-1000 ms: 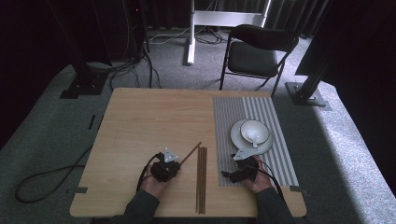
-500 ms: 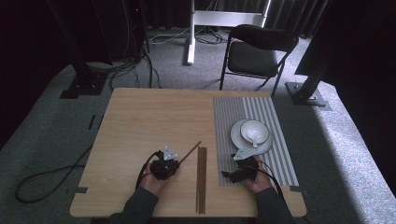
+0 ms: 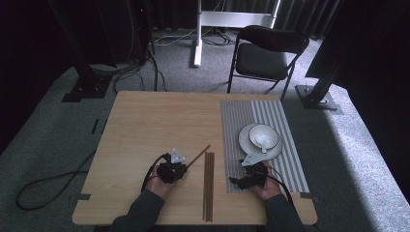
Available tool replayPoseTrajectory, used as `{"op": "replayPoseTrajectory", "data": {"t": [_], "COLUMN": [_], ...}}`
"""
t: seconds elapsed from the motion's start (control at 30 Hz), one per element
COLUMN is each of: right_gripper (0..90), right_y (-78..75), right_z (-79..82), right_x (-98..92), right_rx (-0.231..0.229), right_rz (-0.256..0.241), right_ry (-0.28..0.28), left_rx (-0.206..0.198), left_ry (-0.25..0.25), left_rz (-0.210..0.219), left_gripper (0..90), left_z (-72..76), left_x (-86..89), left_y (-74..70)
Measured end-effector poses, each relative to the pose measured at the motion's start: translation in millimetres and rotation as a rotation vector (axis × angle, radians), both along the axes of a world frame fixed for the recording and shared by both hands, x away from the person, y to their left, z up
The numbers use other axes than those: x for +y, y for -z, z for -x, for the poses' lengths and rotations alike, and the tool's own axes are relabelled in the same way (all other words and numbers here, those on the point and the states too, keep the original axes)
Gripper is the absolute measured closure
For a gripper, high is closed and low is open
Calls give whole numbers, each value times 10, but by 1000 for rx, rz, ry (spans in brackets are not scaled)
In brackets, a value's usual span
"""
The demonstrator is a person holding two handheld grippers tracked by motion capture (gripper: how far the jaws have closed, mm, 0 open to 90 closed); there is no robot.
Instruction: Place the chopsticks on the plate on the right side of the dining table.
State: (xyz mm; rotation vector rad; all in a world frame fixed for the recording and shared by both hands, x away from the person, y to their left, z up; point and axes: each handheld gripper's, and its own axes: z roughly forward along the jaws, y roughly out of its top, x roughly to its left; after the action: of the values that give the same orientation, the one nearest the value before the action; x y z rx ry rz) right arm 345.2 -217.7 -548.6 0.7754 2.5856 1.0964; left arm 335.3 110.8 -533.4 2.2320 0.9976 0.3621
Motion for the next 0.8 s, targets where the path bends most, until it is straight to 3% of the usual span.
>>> {"op": "replayPoseTrajectory", "data": {"t": [0.8], "right_gripper": [119], "right_y": [0], "right_z": [0], "right_x": [0], "right_rx": [0], "right_rz": [0], "right_ry": [0], "left_rx": [-32], "left_ry": [10], "left_rz": [28], "left_gripper": [844], "left_z": [-75], "left_x": [-20], "left_y": [-85]}}
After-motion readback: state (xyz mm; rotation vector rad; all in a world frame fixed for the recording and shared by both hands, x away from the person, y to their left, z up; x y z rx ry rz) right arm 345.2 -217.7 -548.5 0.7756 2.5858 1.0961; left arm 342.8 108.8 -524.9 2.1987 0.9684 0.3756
